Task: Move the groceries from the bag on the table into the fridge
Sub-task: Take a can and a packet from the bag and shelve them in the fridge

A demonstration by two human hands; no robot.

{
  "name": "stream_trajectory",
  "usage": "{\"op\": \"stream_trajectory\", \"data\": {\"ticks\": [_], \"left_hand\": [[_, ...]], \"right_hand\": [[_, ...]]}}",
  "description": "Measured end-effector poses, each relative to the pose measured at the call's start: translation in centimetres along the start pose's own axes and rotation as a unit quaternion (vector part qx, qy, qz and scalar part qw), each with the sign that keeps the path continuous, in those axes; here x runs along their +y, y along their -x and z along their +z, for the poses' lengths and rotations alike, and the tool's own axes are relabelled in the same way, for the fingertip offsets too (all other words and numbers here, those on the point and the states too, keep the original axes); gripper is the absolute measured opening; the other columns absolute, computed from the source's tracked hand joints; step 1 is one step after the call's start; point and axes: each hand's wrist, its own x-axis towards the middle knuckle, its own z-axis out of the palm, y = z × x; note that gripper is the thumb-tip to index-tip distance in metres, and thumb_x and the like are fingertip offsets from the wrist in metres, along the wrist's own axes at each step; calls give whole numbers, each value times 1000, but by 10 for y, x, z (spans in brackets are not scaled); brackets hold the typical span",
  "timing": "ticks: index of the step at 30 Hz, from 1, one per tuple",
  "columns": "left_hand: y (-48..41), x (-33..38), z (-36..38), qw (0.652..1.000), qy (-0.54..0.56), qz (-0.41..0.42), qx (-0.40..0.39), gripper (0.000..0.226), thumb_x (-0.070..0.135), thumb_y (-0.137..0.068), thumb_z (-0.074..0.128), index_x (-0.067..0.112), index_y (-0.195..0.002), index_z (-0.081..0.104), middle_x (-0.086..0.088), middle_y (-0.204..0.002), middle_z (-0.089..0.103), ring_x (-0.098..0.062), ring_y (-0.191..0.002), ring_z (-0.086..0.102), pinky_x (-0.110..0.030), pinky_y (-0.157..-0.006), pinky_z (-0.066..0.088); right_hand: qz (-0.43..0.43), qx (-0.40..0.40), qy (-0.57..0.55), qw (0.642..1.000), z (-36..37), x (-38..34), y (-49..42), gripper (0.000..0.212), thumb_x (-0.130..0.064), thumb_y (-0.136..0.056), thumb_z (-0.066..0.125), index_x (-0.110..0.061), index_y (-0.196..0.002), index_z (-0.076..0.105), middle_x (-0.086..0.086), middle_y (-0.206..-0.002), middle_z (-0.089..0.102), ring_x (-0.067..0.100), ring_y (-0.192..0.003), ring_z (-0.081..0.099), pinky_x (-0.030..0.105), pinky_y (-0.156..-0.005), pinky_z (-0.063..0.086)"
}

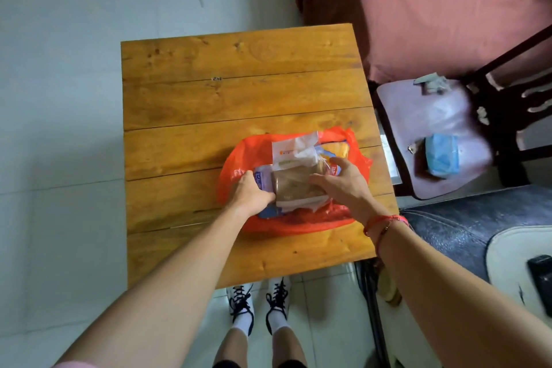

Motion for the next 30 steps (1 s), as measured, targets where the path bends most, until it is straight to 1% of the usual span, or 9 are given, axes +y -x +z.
{"op": "stream_trajectory", "data": {"ticks": [3, 6, 11, 14, 17, 21, 24, 27, 30], "left_hand": [[-8, -2, 3, 1000, 3, -2, 7, 51, 21, -73, 78, 9, -117, 53, -9, -113, 59, -29, -104, 58, -39, -86, 50], [-14, -1, 6, 1000, 7, -6, 20, 49, 20, -73, 79, 7, -114, 53, -9, -108, 58, -29, -99, 59, -38, -81, 51], [-20, 1, 17, 999, 13, -21, 25, 56, 22, -73, 80, 6, -116, 49, -12, -112, 58, -32, -103, 60, -38, -83, 50], [-21, 6, 23, 999, 16, -26, 44, 48, 22, -73, 80, 9, -106, 48, -12, -110, 59, -33, -103, 62, -38, -83, 52], [-24, 7, 29, 998, -2, -28, 64, 76, 25, -72, 82, 1, -134, 43, -16, -127, 58, -36, -115, 59, -41, -89, 52], [-25, 7, 31, 997, 8, -33, 69, 96, 23, -75, 82, -1, -149, 25, -19, -145, 46, -35, -130, 49, -41, -102, 44], [-21, 3, 30, 997, 16, -15, 70, 104, 26, -76, 82, 2, -153, 16, -17, -152, 37, -32, -137, 41, -38, -106, 37], [-11, 4, 24, 996, 44, 17, 77, 86, 23, -74, 83, 3, -142, 33, -13, -136, 49, -31, -124, 50, -36, -91, 41], [5, 11, 8, 991, 82, 52, 92, 66, 17, -70, 85, 5, -123, 45, -6, -112, 52, -27, -105, 54, -30, -76, 38]], "right_hand": [[15, -13, -16, 1000, 2, -1, -10, 77, -35, -75, 84, -23, -143, 51, 4, -110, 69, 21, -95, 69, 35, -82, 58], [26, -27, -33, 999, 3, -1, -17, 75, -35, -64, 91, -21, -132, 61, 5, -102, 74, 22, -88, 75, 43, -80, 63], [45, -37, -30, 998, -4, -3, -18, 67, -16, -71, 88, -19, -130, 57, 10, -107, 70, 31, -89, 74, 53, -75, 63], [60, -38, -43, 997, -17, -3, -13, 56, -9, -76, 84, -18, -123, 54, 11, -104, 67, 27, -77, 73, 51, -70, 64], [63, -42, -46, 996, -28, -1, -6, 53, -7, -79, 82, -19, -122, 52, 11, -102, 67, 21, -69, 69, 41, -61, 63], [53, -27, -44, 997, -35, 3, -2, 59, -7, -77, 81, -19, -126, 53, 12, -107, 68, 28, -86, 74, 55, -74, 63], [44, -25, -55, 997, -37, 4, 4, 58, -8, -77, 81, -19, -126, 52, 10, -104, 69, 29, -89, 75, 55, -75, 62], [38, -29, -68, 997, -42, 3, 15, 57, -9, -77, 82, -21, -124, 52, 11, -103, 71, 27, -82, 76, 51, -70, 64], [14, -36, -73, 997, -52, -4, 31, 61, -4, -77, 82, -25, -127, 54, 6, -94, 70, 15, -65, 70, 31, -52, 60]]}}
